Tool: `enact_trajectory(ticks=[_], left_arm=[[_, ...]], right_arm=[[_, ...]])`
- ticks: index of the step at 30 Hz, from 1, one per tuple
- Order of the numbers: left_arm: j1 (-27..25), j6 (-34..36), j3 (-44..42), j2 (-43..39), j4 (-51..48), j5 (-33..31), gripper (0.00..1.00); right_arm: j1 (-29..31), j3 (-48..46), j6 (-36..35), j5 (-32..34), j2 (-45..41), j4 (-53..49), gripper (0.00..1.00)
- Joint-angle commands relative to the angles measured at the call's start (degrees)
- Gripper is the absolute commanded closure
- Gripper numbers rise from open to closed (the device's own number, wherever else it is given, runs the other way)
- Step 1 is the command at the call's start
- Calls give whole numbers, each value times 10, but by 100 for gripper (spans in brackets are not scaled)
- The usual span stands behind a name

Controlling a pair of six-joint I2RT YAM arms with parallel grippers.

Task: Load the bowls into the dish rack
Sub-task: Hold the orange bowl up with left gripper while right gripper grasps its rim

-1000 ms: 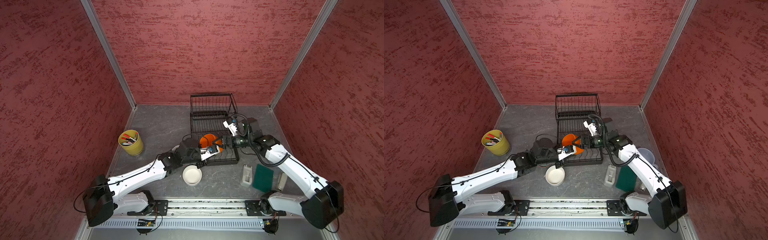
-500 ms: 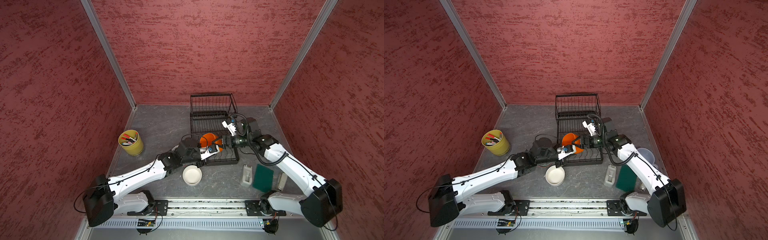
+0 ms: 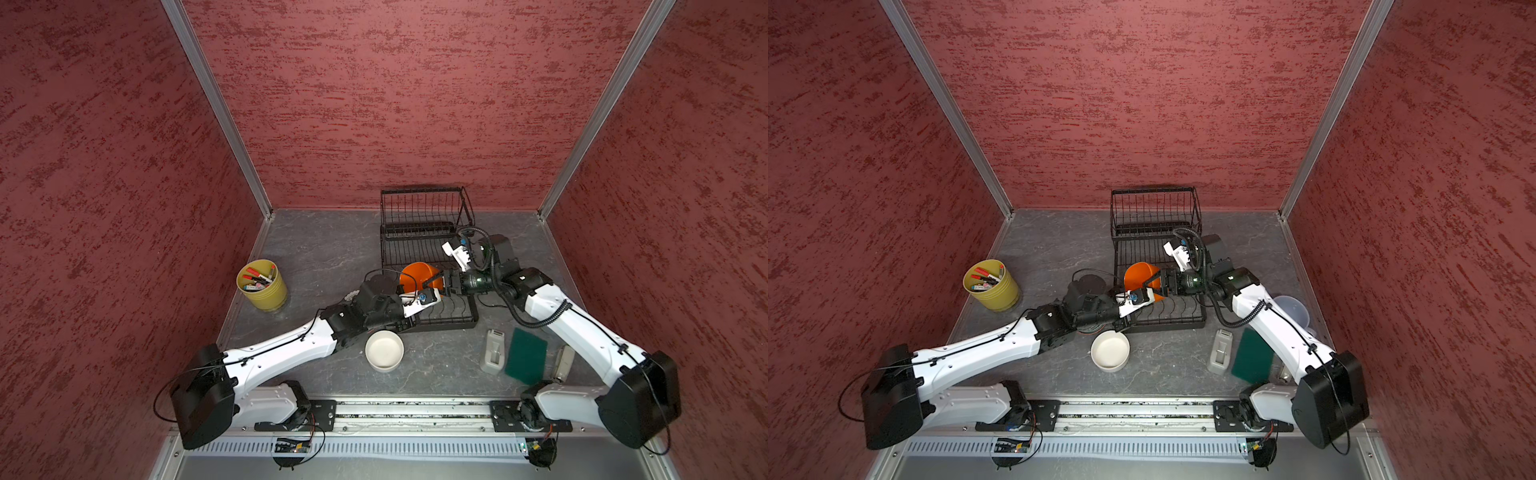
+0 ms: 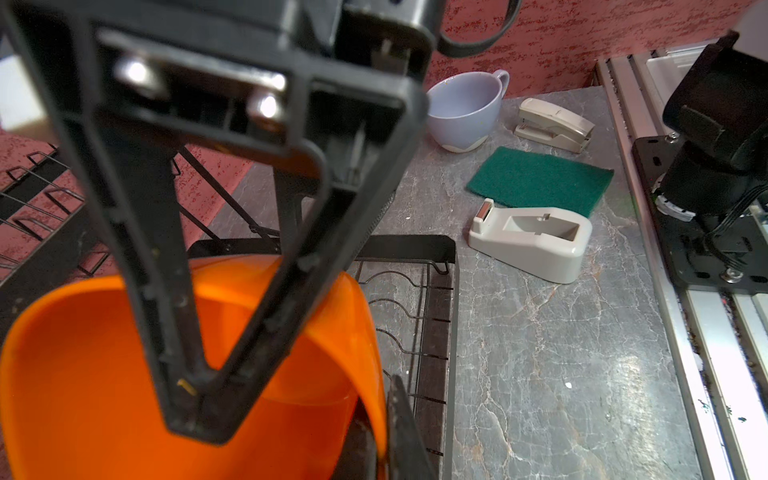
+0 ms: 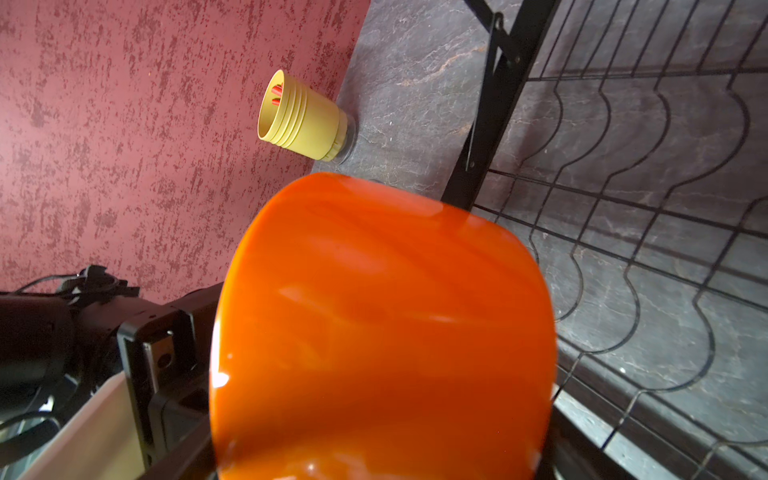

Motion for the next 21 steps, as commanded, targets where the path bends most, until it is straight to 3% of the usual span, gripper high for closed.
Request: enact_trajectory(ticks=[1,12,15,21], left_arm=[[2,8,6,2,52,-3,100],[2,-2,1,8,71,-24,100],[2,-5,1,7,70,-21,95],[2,-6,-5,5,76,-17,100]], right_arm=[[5,9,-1,-25,2,23,19],[4,1,5,-14,0,36,24],[5,-2,8,-5,-3,40,24],[4,-7,11,-2,-4,45,25]])
